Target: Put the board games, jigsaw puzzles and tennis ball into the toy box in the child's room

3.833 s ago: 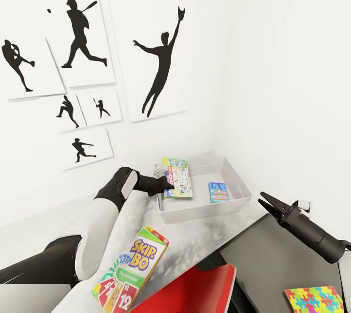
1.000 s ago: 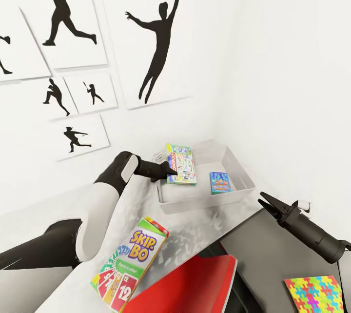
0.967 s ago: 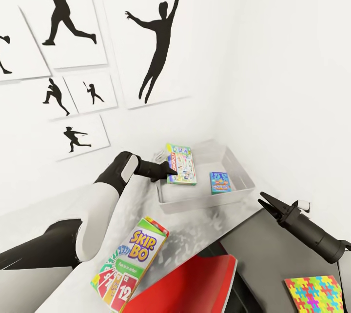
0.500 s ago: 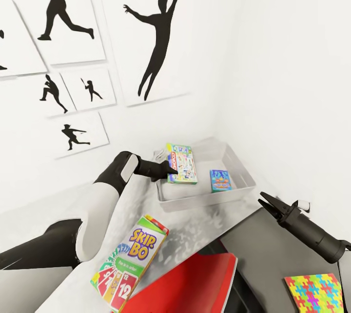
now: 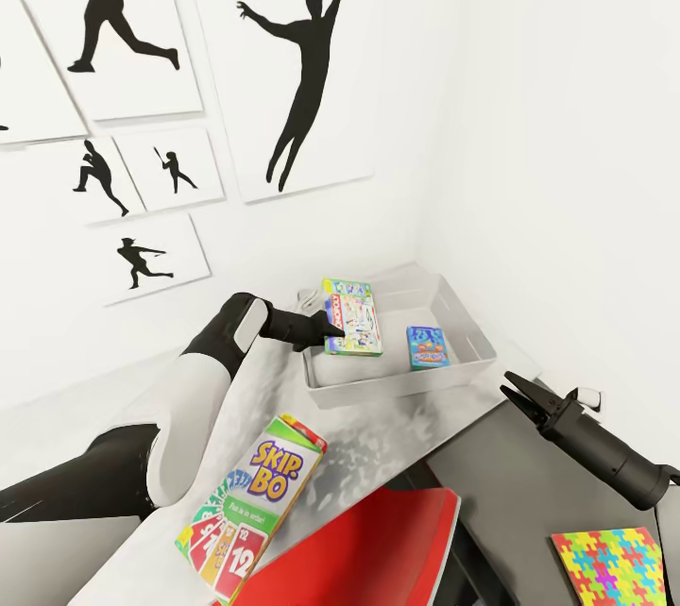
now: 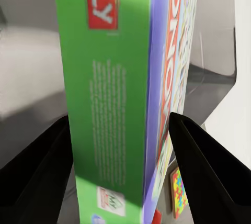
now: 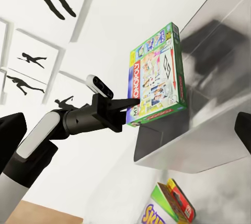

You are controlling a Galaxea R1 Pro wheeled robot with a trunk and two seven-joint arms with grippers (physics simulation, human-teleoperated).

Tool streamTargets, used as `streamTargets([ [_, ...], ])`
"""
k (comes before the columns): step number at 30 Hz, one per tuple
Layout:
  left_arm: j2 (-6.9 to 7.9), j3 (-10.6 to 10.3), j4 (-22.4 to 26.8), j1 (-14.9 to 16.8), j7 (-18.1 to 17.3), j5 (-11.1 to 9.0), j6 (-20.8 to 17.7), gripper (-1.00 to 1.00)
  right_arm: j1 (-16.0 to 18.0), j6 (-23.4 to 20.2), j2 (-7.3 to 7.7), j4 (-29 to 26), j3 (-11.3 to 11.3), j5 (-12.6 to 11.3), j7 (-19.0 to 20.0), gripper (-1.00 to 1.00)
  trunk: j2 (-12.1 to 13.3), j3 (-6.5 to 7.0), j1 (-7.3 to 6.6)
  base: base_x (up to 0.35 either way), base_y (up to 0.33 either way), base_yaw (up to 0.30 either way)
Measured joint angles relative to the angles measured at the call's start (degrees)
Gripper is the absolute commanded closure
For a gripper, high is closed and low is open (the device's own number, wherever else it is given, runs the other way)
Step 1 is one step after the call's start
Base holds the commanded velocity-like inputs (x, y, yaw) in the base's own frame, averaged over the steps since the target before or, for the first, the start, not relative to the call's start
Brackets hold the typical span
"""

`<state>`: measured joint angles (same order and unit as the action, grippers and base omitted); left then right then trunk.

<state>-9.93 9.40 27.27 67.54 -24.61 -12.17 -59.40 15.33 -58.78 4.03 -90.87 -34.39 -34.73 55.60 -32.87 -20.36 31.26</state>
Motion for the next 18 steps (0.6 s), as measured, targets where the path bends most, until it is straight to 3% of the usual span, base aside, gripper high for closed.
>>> streamTargets([
  [18,0.00,-0.04,0.68,0.10,-0.27,-0.12,-0.12,-1.00,0.00,0.09,0.01,0.03,-0.28,0.00,0.03,-1.00,0.00,0.00,0.00,0.000,0.000,0.000],
])
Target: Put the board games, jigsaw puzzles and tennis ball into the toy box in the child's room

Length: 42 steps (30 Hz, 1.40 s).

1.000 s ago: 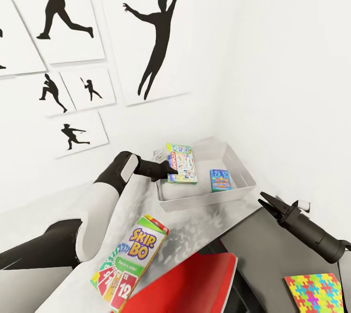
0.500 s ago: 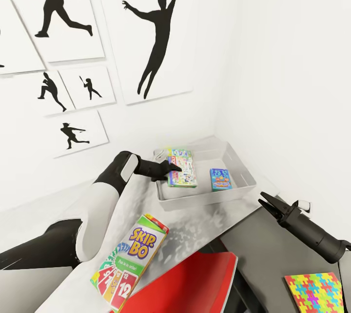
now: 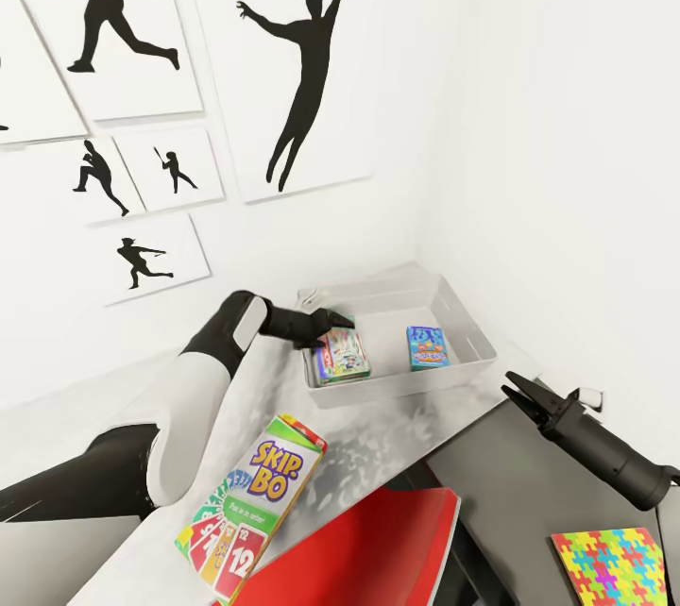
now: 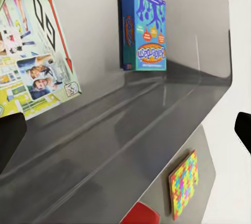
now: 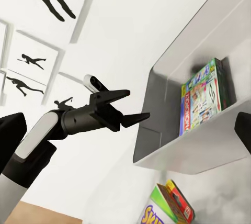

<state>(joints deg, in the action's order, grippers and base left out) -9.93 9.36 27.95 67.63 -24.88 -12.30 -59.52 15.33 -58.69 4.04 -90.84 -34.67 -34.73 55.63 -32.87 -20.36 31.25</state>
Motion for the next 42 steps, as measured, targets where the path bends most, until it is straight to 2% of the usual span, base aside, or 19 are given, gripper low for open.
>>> streamTargets([
  [5,0.01,0.13,2.60,0.07,-0.33,-0.52,-0.15,-1.00,0.00,0.00,0.00,0.02,-0.15,0.00,0.06,-1.00,0.00,0.00,0.00,0.000,0.000,0.000],
  [8,0.01,0.20,3.44,0.07,-0.28,-2.99,-0.17,-1.00,0.00,0.00,0.00,0.00,-0.45,0.00,0.06,-1.00,0.00,0.00,0.00,0.000,0.000,0.000],
  [9,0.01,0.18,3.68,0.07,-0.29,-5.05,-0.17,-1.00,0.00,0.00,0.00,0.03,-0.69,0.00,0.06,-1.00,0.00,0.00,0.00,0.000,0.000,0.000],
  [13,0.01,0.15,6.61,0.08,-1.31,-10.04,-0.17,-1.00,0.00,0.00,0.00,0.05,-0.91,0.00,0.06,-1.00,0.00,0.00,0.00,0.000,0.000,0.000],
  [15,1.55,0.17,7.47,0.08,-3.58,-10.55,-0.19,-1.00,0.00,0.00,0.00,0.06,-0.93,0.00,0.06,-1.00,0.00,0.00,0.00,0.000,0.000,0.000],
  [19,6.59,0.20,8.25,0.15,-13.42,-10.95,-0.24,-1.00,0.00,0.00,0.00,0.06,-0.97,-0.01,0.06,-1.00,0.00,0.00,0.00,0.000,0.000,0.000],
  [20,7.34,0.19,8.30,0.15,-14.73,-10.94,-0.26,-1.00,0.00,0.00,0.00,0.06,-0.97,-0.01,0.06,-1.00,0.00,0.00,0.00,0.000,0.000,0.000],
  [22,10.20,0.28,8.41,0.16,-18.12,-10.68,-0.27,-1.00,0.00,0.00,0.00,0.06,-0.96,-0.01,0.07,-1.00,0.00,0.00,0.00,0.000,0.000,0.000],
  [23,12.02,0.29,8.43,0.17,-19.08,-10.61,-0.25,-1.00,-0.02,0.00,0.00,0.06,-0.95,0.00,0.07,-1.00,0.00,0.00,0.00,0.000,0.000,0.000],
  [24,13.06,0.28,8.43,0.17,-19.45,-10.67,-0.29,-1.00,-0.01,0.00,0.00,0.06,-0.95,-0.02,0.07,-1.00,0.00,0.00,0.00,0.000,0.000,0.000],
  [28,21.47,0.20,8.45,0.13,-21.61,-10.68,-0.25,-1.00,0.00,0.03,-0.01,0.06,-0.95,-0.01,0.07,-1.00,0.00,0.00,0.00,0.000,0.000,0.000],
  [29,22.62,0.16,8.46,0.11,-22.05,-10.73,-0.30,-1.00,0.00,0.04,-0.01,0.06,-0.95,-0.01,0.07,-1.00,0.00,0.00,0.00,0.000,0.000,0.000],
  [31,26.46,0.01,8.46,0.00,-24.30,-10.62,-0.27,-1.00,0.00,0.07,-0.05,0.06,-0.95,0.00,0.07,-1.00,-0.01,0.00,0.00,0.000,0.000,0.000],
  [33,29.57,-0.09,8.40,-0.21,-27.01,-10.52,-0.29,-1.00,-0.01,0.08,-0.07,0.06,-0.95,-0.03,0.11,-1.00,-0.01,0.00,0.00,0.000,0.000,0.000],
  [37,32.98,-0.13,8.25,-1.06,-30.07,-10.36,-0.28,-1.00,0.00,0.09,-0.08,0.06,-0.93,-0.03,0.15,-1.00,0.00,0.00,0.00,0.000,0.000,0.000],
  [40,35.35,-0.08,8.20,-4.67,-32.33,-10.17,-0.22,-1.00,-0.03,0.09,-0.08,0.06,-0.94,0.00,0.15,-1.00,0.00,-0.01,0.00,0.000,0.000,0.000],
  [42,36.11,0.00,8.23,-7.04,-33.74,-10.12,-0.20,-1.00,-0.01,0.12,-0.08,0.06,-0.92,-0.02,0.22,-1.00,0.00,-0.01,0.00,0.000,0.000,0.000],
])
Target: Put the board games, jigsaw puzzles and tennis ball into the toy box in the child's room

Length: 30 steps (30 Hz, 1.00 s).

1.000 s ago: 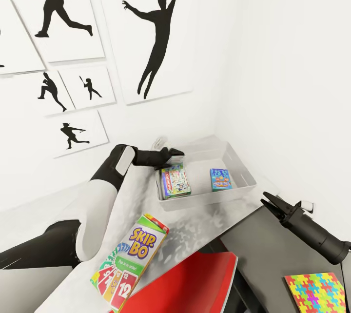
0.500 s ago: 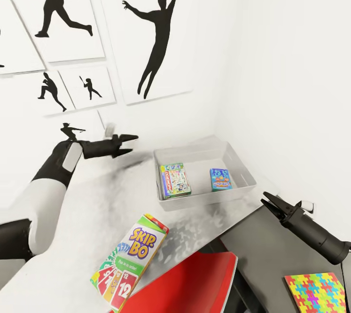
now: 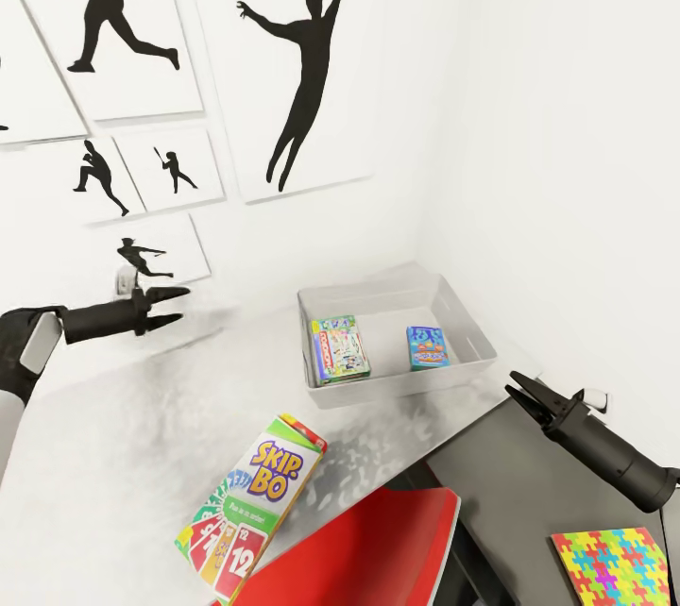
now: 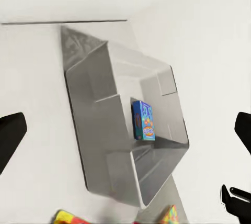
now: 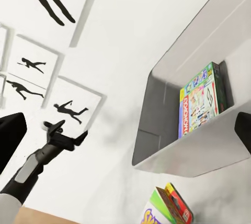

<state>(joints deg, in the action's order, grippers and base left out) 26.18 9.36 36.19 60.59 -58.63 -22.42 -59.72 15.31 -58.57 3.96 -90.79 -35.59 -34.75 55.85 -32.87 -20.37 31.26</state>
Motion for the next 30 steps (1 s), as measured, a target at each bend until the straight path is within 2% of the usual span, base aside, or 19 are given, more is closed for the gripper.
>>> streamTargets([
  [3,2.09,0.14,0.03,-5.18,-3.76,0.15,0.73,-1.00,0.00,0.07,0.00,0.00,0.04,0.02,0.93,-1.00,0.00,0.00,0.00,0.000,0.000,0.000],
  [6,3.97,0.46,0.03,-10.45,-8.25,0.03,3.66,-1.00,-0.05,0.32,-0.04,0.00,0.05,0.05,2.36,-1.00,0.00,0.00,0.00,0.000,0.000,0.000],
  [11,5.16,0.62,-0.24,-14.57,-14.45,0.32,6.31,-1.00,-0.06,0.59,-0.19,-0.03,0.05,0.15,3.02,-1.00,-0.01,0.00,0.01,-0.060,0.000,0.000],
  [13,5.55,0.66,-0.39,-16.09,-15.62,0.38,7.56,-1.00,-0.07,0.68,-0.26,-0.05,0.05,0.16,3.10,-1.00,-0.01,0.01,0.03,-0.226,0.000,0.000],
  [17,6.04,0.84,-0.47,-17.06,-16.55,0.31,8.74,-1.00,-0.07,0.81,-0.49,-0.07,0.08,0.17,3.19,-1.00,0.00,0.01,0.01,-0.128,0.000,0.000],
  [24,8.10,0.93,-0.50,-17.44,-17.08,0.24,9.23,-1.00,-0.07,1.09,-0.92,-0.09,0.27,0.43,3.25,-1.00,-0.01,0.35,0.01,-0.064,0.000,0.000],
  [30,8.48,0.86,-0.50,-17.49,-17.12,0.26,9.26,-1.00,-0.07,1.12,-0.96,-0.09,0.31,0.67,3.32,-1.00,0.00,0.88,0.03,-0.274,-0.001,0.000],
])
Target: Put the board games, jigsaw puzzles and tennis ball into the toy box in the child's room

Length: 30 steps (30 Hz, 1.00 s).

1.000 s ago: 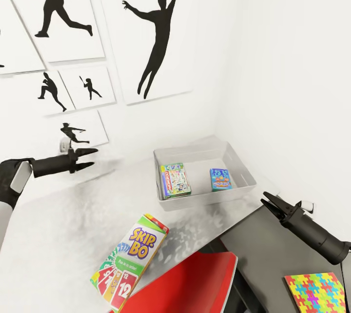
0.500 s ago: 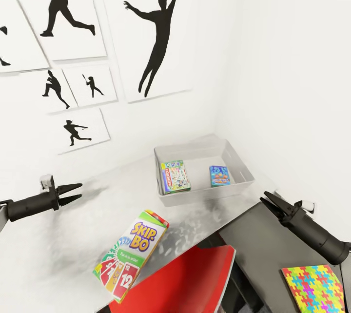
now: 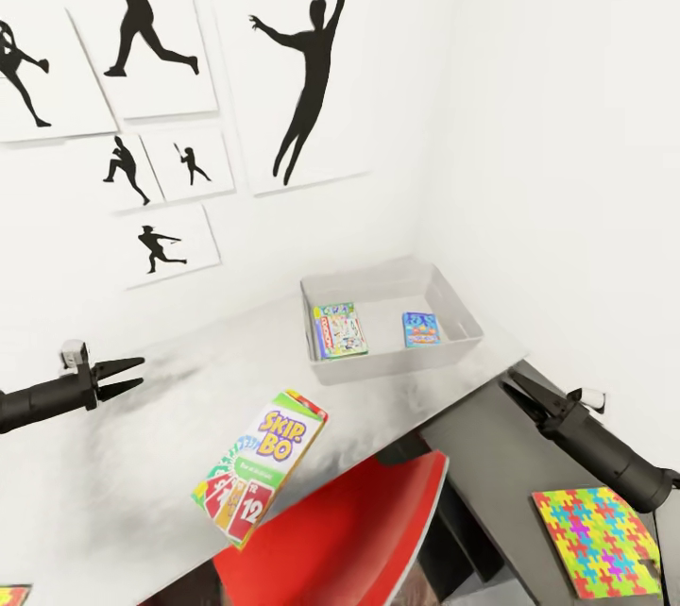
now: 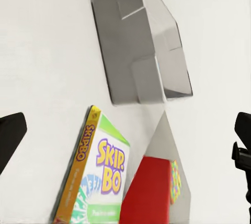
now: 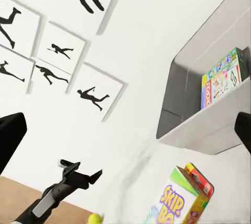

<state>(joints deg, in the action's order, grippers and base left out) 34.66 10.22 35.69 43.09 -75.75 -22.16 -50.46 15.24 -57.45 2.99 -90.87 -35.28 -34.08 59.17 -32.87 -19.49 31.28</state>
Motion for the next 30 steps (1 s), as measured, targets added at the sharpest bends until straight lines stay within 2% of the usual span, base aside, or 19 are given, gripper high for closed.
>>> streamTargets([
  [6,0.01,-0.02,-0.01,-0.02,0.01,0.02,0.01,-1.00,0.00,0.00,-0.01,-0.02,0.00,0.03,0.00,-1.00,0.00,0.56,-0.01,-0.240,-0.126,0.013],
  [12,-0.02,-0.01,0.00,-0.06,0.00,0.01,0.00,-1.00,0.00,0.02,-0.01,0.04,0.09,0.18,-0.17,-1.00,0.00,1.08,-0.03,-0.057,-0.061,0.054],
  [30,-0.12,-0.15,0.00,-0.07,0.00,-0.12,0.06,-1.00,0.00,0.11,0.00,0.09,0.18,0.30,-0.51,-1.00,0.00,1.22,-0.03,-0.058,-0.002,0.004],
])
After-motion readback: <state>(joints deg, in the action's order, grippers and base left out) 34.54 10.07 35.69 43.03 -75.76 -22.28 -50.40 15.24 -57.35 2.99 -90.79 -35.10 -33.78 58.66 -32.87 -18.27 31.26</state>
